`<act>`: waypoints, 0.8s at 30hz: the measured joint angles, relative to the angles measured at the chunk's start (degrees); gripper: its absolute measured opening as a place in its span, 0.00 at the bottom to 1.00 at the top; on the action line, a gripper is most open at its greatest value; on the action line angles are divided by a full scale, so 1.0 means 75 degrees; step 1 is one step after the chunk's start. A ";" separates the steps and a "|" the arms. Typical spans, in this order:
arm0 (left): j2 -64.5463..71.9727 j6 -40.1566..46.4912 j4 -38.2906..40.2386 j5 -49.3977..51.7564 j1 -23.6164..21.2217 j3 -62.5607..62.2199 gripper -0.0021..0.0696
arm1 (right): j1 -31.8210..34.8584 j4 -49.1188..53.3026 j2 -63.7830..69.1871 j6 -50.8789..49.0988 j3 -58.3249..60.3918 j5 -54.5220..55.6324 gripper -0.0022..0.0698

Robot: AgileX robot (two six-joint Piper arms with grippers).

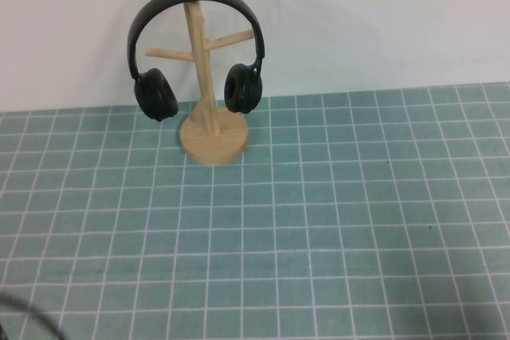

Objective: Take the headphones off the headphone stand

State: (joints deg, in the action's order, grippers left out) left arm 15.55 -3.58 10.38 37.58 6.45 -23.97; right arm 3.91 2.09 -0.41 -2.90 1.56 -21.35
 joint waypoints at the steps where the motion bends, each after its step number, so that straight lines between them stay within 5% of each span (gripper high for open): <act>1: 0.0405 0.0000 -0.0376 0.0200 0.0000 -0.0212 0.02 | 0.0000 0.0000 0.0000 0.0000 0.0000 0.0000 0.02; 13: 0.4821 0.1167 -0.1163 -0.0233 0.0115 -0.2496 0.02 | 0.0000 0.0013 0.0000 -0.0013 0.0000 0.0000 0.02; 19: 0.6916 0.1116 -0.1839 -0.0400 0.1414 -0.4136 0.02 | 0.0000 0.0013 0.0000 -0.0013 0.0000 0.0000 0.02; 24: 0.7967 -0.0296 -0.4058 -0.0027 0.2756 -0.5394 0.02 | 0.0000 0.0013 0.0000 -0.0013 0.0000 0.0000 0.02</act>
State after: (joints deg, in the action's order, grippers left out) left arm 75.30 -5.80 -20.05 37.38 27.11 -64.43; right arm 3.91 2.19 -0.41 -3.00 1.56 -21.35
